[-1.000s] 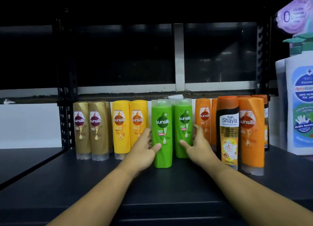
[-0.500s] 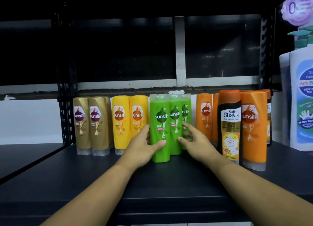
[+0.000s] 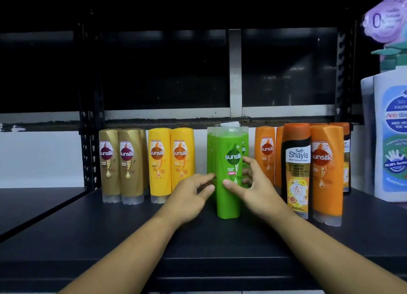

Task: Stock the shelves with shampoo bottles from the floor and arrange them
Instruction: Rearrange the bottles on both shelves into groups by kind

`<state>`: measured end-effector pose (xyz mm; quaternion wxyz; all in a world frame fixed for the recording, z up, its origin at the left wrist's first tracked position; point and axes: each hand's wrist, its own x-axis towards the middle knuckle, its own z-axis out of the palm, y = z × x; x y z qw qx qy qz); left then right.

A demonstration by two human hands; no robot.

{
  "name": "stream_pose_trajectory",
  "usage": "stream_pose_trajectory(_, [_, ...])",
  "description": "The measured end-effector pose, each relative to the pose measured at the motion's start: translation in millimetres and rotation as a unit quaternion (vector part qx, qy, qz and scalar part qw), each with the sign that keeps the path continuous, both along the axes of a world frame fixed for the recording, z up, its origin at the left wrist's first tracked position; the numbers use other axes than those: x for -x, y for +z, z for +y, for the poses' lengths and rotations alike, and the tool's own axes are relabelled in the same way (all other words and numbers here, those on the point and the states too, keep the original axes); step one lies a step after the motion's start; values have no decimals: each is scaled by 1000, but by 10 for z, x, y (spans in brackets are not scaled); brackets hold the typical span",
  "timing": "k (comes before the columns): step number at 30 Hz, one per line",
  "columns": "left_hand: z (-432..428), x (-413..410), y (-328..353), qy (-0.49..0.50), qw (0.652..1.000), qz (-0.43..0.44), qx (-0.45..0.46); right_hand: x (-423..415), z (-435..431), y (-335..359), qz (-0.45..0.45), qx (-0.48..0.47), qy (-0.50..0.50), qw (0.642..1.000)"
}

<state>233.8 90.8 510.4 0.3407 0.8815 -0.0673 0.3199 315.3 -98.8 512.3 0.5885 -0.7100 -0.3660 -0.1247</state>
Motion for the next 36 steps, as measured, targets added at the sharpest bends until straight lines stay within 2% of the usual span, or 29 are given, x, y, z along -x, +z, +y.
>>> stream_pose_trajectory(3, [-16,-21,34,43,998,-44,21,-32,-14,-14,-2,-1,-32,999])
stream_pose_trajectory(7, [-74,-121,99,63,998,1,1,-17,-34,1,-19,-28,-75,997])
stream_pose_trajectory(13, [-180,-418,259,17,999,30,37,-65,-34,-22,-34,-14,-127,991])
stream_pose_trajectory(17, [-218,-525,92,2,999,-25,21,-146,-10,-31,-22,-12,-139,990])
stream_pose_trajectory(20, [-168,-568,17,6,999,-44,-13,-182,10,-53,8,18,-135,991])
stream_pose_trajectory(23, [-120,-582,-2,29,999,-22,-26,-205,16,-62,49,60,-140,987])
stream_pose_trajectory(28, [-149,-562,0,39,999,3,-6,-200,-11,-45,71,118,-184,973])
stream_pose_trajectory(36, [-149,-483,3,54,998,9,-2,-208,-21,-73,74,119,-191,971])
